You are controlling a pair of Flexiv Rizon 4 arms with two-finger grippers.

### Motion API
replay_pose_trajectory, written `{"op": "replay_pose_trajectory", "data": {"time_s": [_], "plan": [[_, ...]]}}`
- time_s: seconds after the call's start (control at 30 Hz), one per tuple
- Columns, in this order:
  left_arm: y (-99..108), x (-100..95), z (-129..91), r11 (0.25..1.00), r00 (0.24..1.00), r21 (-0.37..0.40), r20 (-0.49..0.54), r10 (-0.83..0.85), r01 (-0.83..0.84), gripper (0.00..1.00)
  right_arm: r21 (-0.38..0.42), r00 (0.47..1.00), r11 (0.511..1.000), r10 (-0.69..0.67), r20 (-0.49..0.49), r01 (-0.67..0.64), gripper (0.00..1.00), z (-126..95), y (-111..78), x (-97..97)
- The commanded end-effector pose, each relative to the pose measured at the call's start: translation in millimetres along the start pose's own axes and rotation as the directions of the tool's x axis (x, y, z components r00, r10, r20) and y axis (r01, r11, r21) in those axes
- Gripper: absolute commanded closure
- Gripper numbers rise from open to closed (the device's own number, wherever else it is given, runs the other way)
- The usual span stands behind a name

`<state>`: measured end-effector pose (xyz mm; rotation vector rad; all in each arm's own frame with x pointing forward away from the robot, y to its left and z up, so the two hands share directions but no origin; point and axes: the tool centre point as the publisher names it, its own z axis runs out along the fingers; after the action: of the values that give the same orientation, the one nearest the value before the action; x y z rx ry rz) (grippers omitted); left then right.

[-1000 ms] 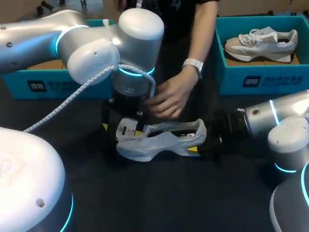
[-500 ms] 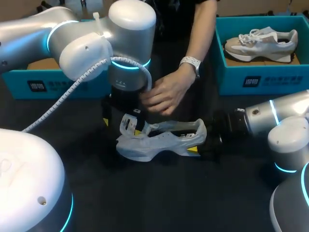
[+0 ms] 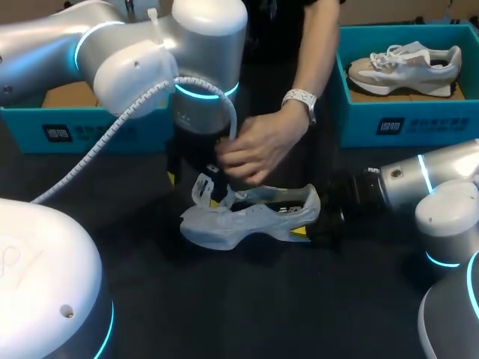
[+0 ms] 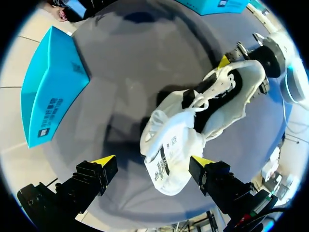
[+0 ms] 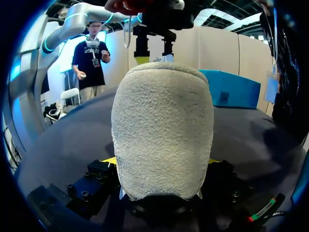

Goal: Take the shoe out of the shoebox, open the shoe tongue, remove and reinsert the insole, then place the shoe into the shoebox

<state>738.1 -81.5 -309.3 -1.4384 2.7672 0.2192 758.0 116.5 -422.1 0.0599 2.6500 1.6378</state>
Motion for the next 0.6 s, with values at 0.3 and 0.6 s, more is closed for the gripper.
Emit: {"op": "replay_pose_trajectory", "data": {"time_s": [0.3, 0.6], "plan": [[-12, 3.5, -19, 0.984, 0.984, -0.005, 0.026, 0.177, -0.177, 0.00, 0.005, 1.000, 1.000, 0.001, 0.001, -0.001, 1.00, 2, -1.2, 0.1], [-20, 13.7, -28, 0.956, 0.956, -0.023, 0.013, 0.294, -0.294, 1.00, 0.005, 1.000, 1.000, 0.001, 0.001, -0.001, 1.00, 2, -1.2, 0.1]]}}
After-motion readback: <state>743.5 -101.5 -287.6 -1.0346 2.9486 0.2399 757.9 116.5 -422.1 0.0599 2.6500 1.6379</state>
